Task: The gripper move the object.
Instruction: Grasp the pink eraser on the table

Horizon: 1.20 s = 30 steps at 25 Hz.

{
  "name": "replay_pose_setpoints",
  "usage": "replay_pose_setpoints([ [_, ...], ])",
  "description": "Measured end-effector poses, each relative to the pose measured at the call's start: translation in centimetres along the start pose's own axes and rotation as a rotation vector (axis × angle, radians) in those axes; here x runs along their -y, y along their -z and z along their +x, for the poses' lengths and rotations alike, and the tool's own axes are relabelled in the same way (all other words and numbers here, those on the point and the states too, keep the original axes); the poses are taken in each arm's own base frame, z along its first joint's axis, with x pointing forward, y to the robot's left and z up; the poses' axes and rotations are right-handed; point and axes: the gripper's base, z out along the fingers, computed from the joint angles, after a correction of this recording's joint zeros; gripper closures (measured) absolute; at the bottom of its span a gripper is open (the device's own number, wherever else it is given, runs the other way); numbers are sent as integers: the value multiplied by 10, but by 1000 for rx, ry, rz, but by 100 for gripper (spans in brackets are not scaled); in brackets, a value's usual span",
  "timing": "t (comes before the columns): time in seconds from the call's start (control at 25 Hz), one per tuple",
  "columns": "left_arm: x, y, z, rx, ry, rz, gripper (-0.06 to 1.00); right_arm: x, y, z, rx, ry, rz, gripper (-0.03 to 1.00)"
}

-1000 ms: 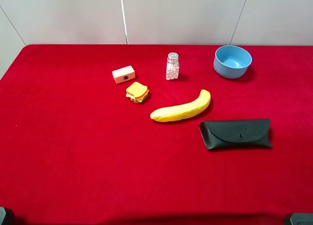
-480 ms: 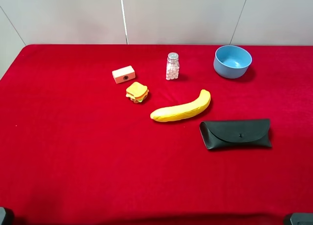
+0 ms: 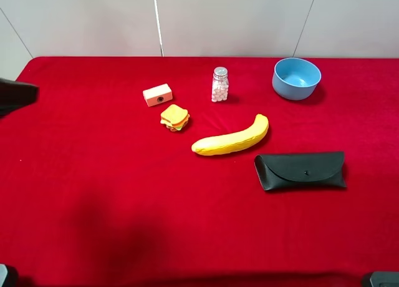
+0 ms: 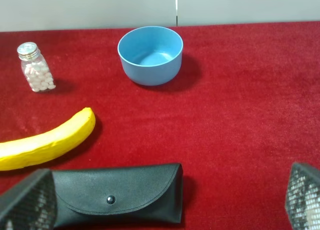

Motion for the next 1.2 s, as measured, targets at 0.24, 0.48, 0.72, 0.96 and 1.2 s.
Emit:
replay_pose_setpoints([
  [0.24,1,-34,-7,-59,4,40,-3,0,0,0,0,0,0,27],
  [0.48,14,-54,-44,-49,-48,117,-3,0,0,0,0,0,0,27],
  [0.72,28,-78,-80,-123,-79,188,-3,0,0,0,0,0,0,27],
  [0.96,31,-99,-116,-248,-114,236,-3,0,0,0,0,0,0,27],
  [1.2,35,-115,-146,-355,-150,272,-3,0,0,0,0,0,0,27],
])
